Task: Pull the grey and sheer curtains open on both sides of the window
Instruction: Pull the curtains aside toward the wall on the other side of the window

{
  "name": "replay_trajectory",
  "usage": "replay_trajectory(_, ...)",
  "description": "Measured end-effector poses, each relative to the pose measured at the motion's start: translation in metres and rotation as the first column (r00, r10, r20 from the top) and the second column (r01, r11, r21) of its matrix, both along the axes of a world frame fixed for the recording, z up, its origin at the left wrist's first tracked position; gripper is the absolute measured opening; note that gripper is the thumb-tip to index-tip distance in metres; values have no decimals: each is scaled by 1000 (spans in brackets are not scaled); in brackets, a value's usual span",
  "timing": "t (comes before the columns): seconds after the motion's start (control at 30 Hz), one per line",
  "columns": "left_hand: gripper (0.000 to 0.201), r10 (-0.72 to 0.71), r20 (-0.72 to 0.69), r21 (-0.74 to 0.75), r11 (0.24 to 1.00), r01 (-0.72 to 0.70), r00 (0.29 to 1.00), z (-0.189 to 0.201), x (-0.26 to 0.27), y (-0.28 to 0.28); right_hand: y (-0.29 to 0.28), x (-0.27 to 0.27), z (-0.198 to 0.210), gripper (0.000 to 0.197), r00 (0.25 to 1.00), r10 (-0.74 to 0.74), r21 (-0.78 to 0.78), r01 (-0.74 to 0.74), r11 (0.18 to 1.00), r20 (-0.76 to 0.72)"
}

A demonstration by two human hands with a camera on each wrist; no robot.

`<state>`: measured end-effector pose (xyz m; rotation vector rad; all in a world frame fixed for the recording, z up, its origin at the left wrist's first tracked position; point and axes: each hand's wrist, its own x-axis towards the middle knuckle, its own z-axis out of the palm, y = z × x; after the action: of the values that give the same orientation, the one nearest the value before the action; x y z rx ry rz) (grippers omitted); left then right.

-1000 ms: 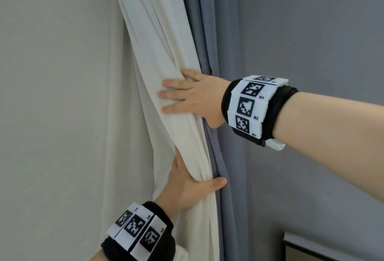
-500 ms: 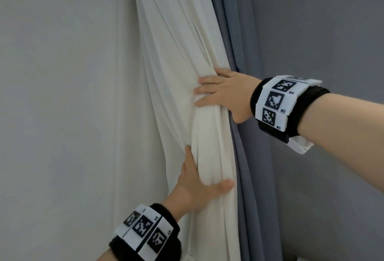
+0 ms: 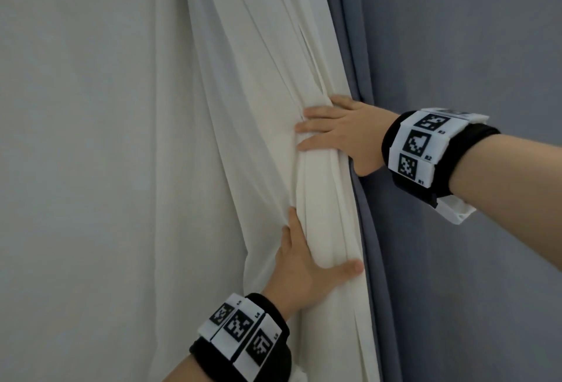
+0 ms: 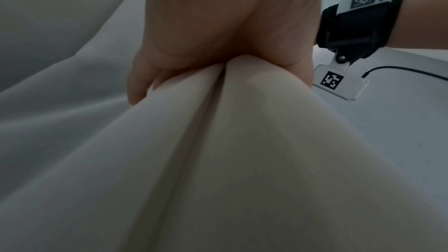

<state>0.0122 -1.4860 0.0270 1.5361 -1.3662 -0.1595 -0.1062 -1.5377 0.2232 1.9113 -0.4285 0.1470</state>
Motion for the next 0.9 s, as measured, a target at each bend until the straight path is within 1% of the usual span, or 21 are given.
replay_trajectory(0.1, 141, -9, 11, 21, 1000, 8, 1000, 2, 6, -31, -30, 4, 2, 95, 999, -33, 26, 32, 999, 14)
replay_trajectory(0.27, 141, -63, 33, 0, 998, 63, 997, 6, 15, -81, -76, 10, 8, 95, 995, -96, 110, 92, 990, 33)
replay_trajectory(0.37, 140, -106, 30, -3, 994, 106, 994, 6, 17, -104, -98, 12, 10, 94, 990, -138, 143, 132, 981, 33)
replay_trajectory(0.47, 138, -121, 32, 18, 993, 120, 992, 6, 15, -122, -110, 8, 10, 95, 982, -185, 159, 177, 971, 34)
replay_trajectory(0.63, 139, -133, 47, 93, 987, 129, 990, 6, 11, -140, -106, 6, 3, 93, 962, -274, 151, 270, 951, 9)
replay_trajectory(0.73, 140, -133, 35, 90, 988, 129, 991, 7, 8, -140, -89, 6, -1, 93, 954, -300, 108, 298, 948, -4)
replay_trajectory(0.83, 138, -131, 37, 47, 990, 129, 991, 5, 5, -133, -73, -4, -9, 97, 961, -275, 40, 274, 961, 14)
replay_trajectory(0.9, 137, -138, 34, 67, 989, 136, 990, 2, 2, -127, -66, -13, -18, 97, 975, -222, -8, 222, 975, 18)
